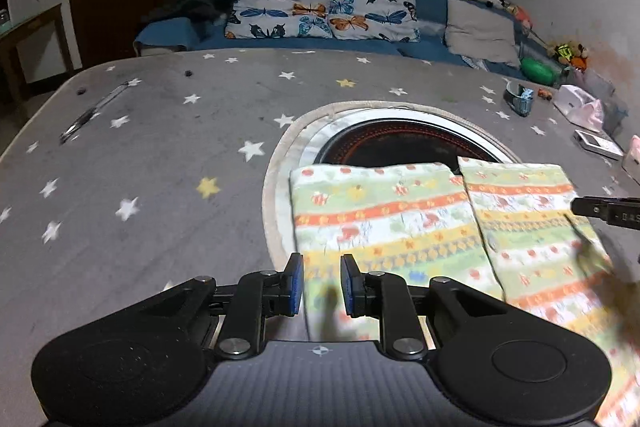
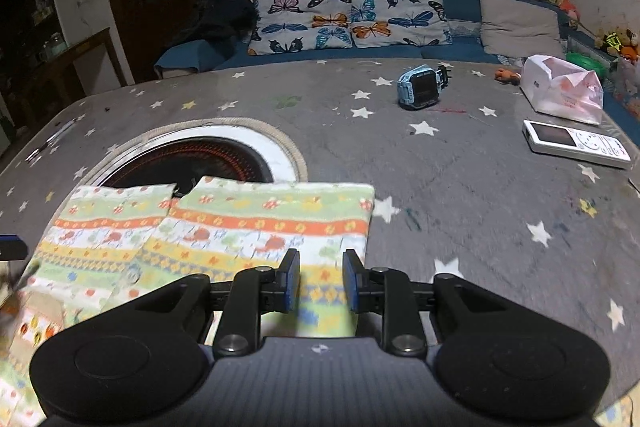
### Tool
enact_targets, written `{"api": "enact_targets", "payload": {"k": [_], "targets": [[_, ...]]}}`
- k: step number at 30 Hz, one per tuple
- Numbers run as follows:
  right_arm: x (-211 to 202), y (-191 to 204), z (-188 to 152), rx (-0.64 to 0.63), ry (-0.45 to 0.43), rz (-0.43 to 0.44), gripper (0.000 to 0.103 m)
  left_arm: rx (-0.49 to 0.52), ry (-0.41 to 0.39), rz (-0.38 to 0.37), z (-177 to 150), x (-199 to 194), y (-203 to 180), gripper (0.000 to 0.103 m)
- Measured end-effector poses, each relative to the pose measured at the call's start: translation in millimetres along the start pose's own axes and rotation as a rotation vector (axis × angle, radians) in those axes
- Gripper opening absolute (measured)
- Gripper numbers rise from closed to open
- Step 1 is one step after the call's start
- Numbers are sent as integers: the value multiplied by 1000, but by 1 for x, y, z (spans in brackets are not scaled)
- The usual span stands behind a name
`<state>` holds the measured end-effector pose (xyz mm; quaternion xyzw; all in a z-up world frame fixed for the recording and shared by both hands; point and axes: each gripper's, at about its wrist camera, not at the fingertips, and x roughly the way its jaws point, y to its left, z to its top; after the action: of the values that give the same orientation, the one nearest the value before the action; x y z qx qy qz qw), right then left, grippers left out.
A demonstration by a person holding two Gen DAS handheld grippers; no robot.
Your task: Fold clothes
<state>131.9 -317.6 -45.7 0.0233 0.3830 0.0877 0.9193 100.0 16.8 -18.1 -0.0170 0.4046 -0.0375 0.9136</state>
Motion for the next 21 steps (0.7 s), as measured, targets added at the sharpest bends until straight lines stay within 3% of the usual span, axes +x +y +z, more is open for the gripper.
{"api": "enact_targets", "payload": {"k": [12,16,17,21], "targets": [[25,-10,14,0,10,-1,27,60,26,27,24,46,-6,24],[28,-9,16,-5,7,3,24,76,24,21,29,53,-6,17],[28,-8,16,-9,6,1,23,78,24,19,30,55,-6,7],[29,-8,17,-14,6,0,19,89,16,24,32,60,-6,7]]}}
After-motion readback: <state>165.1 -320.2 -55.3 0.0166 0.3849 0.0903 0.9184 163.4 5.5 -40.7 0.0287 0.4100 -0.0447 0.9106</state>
